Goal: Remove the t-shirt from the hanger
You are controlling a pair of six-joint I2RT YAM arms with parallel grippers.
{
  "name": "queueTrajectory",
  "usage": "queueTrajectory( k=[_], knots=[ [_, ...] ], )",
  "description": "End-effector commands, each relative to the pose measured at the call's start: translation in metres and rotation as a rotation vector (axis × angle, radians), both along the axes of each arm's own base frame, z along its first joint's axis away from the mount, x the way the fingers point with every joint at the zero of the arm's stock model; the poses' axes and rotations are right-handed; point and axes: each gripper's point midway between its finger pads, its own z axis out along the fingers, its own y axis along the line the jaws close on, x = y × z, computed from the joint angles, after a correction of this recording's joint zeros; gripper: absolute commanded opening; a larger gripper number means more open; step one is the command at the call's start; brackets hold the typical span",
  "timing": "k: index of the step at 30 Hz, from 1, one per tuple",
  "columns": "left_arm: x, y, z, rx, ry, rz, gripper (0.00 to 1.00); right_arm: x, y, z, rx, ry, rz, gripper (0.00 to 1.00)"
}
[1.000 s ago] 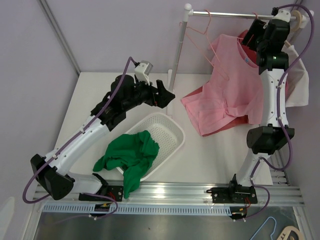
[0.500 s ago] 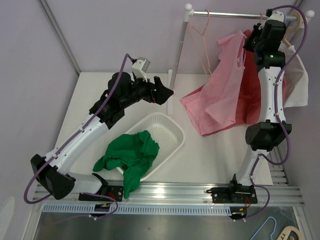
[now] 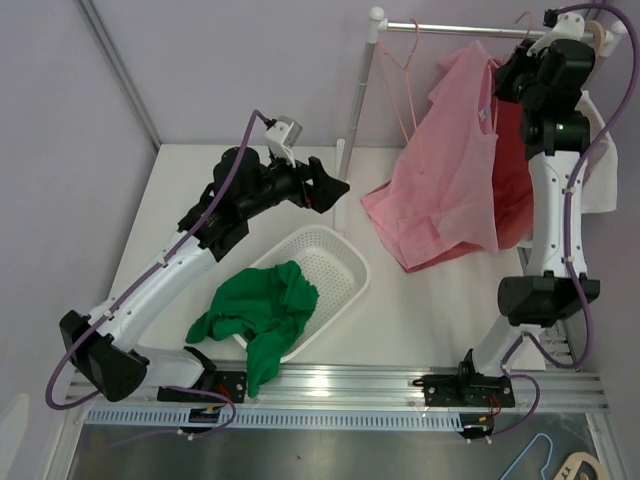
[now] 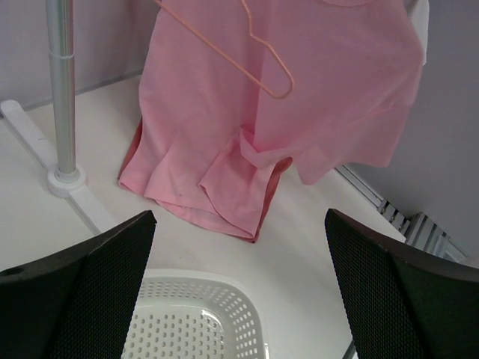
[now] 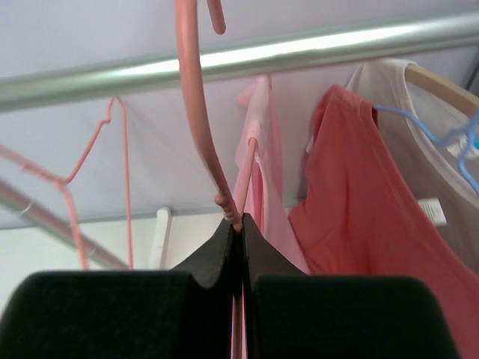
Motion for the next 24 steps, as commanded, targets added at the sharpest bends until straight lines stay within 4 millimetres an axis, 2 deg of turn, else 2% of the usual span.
queueTrajectory(
  k=[1, 2, 3, 4, 6, 7, 8, 9, 10, 12, 14, 15, 20, 23, 24],
  knots=[
    [-0.018, -0.006, 0.035, -0.024, -0.164, -0.043, 1.00, -0.067, 0.010, 0.069, -0.016, -0.183, 0.004, 0.00],
    [-0.023, -0.011, 0.043, -0.034, -0.197, -0.063, 0.99, -0.066, 0.009, 0.038, 0.001, -0.113, -0.011, 0.00],
    [-0.034, -0.021, 0.046, -0.038, -0.215, -0.107, 0.99, -0.074, 0.008, 0.032, 0.031, -0.101, -0.026, 0.00],
    [-0.043, -0.030, 0.050, -0.037, -0.243, -0.159, 1.00, -0.092, 0.004, 0.031, 0.048, -0.093, -0.058, 0.00],
    [-0.064, -0.055, 0.062, -0.066, -0.304, -0.269, 0.99, -0.102, -0.005, 0.006, 0.080, -0.013, -0.122, 0.00],
    [-0.073, -0.065, 0.066, -0.063, -0.340, -0.311, 0.99, -0.114, -0.008, -0.005, 0.105, 0.037, -0.152, 0.00],
    [-0.094, -0.086, 0.065, -0.074, -0.367, -0.408, 0.99, -0.120, -0.009, -0.010, 0.122, 0.056, -0.171, 0.00],
    [-0.105, -0.096, 0.065, -0.082, -0.394, -0.454, 0.99, -0.125, -0.009, -0.023, 0.134, 0.092, -0.176, 0.00],
    [-0.117, -0.106, 0.064, -0.088, -0.420, -0.499, 1.00, -0.137, -0.005, -0.021, 0.148, 0.087, -0.166, 0.00],
    [-0.147, -0.127, 0.058, -0.137, -0.459, -0.617, 0.99, -0.147, -0.003, -0.028, 0.152, 0.099, -0.161, 0.00],
    [-0.170, -0.140, 0.048, -0.163, -0.445, -0.738, 0.99, -0.158, 0.001, -0.024, 0.158, 0.092, -0.138, 0.00],
    [-0.170, -0.152, 0.039, -0.161, -0.419, -0.764, 1.00, -0.162, 0.002, -0.027, 0.158, 0.112, -0.130, 0.00],
    [-0.188, -0.188, 0.004, -0.137, -0.394, -0.902, 1.00, -0.184, 0.018, -0.003, 0.176, 0.104, -0.047, 0.00],
    [-0.185, -0.212, -0.019, -0.085, -0.369, -0.902, 0.99, -0.193, 0.021, 0.010, 0.178, 0.085, -0.033, 0.00],
    [-0.179, -0.218, -0.020, -0.073, -0.379, -0.877, 1.00, -0.196, 0.022, 0.012, 0.177, 0.084, -0.026, 0.00]
  ],
)
